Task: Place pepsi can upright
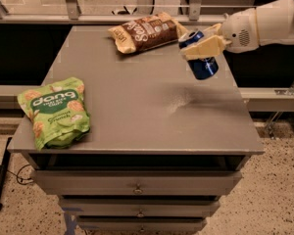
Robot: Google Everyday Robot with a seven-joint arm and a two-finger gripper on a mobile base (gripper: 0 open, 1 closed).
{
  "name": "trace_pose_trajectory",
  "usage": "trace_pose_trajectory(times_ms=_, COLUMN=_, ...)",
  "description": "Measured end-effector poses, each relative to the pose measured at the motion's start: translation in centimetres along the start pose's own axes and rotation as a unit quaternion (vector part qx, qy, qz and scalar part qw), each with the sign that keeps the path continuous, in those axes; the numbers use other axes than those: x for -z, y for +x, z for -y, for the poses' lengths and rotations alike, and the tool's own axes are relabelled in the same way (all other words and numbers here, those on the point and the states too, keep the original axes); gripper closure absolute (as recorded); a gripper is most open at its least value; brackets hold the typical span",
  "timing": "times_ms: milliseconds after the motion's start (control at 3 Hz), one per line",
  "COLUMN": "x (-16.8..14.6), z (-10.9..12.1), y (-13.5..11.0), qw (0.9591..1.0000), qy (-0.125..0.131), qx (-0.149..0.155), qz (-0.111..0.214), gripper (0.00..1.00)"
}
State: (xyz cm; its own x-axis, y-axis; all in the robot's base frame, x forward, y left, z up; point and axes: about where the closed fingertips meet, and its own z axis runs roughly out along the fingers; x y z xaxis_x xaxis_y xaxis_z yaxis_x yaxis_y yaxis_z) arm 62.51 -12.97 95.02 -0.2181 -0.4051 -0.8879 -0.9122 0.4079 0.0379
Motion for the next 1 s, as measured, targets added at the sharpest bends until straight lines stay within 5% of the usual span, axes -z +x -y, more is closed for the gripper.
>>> trace_pose_trajectory(times_ms=333, x=1.3, z=-2.5, y=-2.1, qw=0.9899, qy=-0.027, qx=-0.042, qz=0.133, gripper=1.0)
trace_pose_trajectory(times_ms=667, x=1.1, z=-5.1, y=-3.7, qw=0.9678, qy=-0.053, qx=-0.069, qz=0.236, gripper=1.0)
trace_pose_trajectory(times_ms=1000, x=-0.1, z=-7.0, y=-4.2, qw=0.9526, qy=-0.06, qx=-0.065, qz=0.291, gripper=1.0)
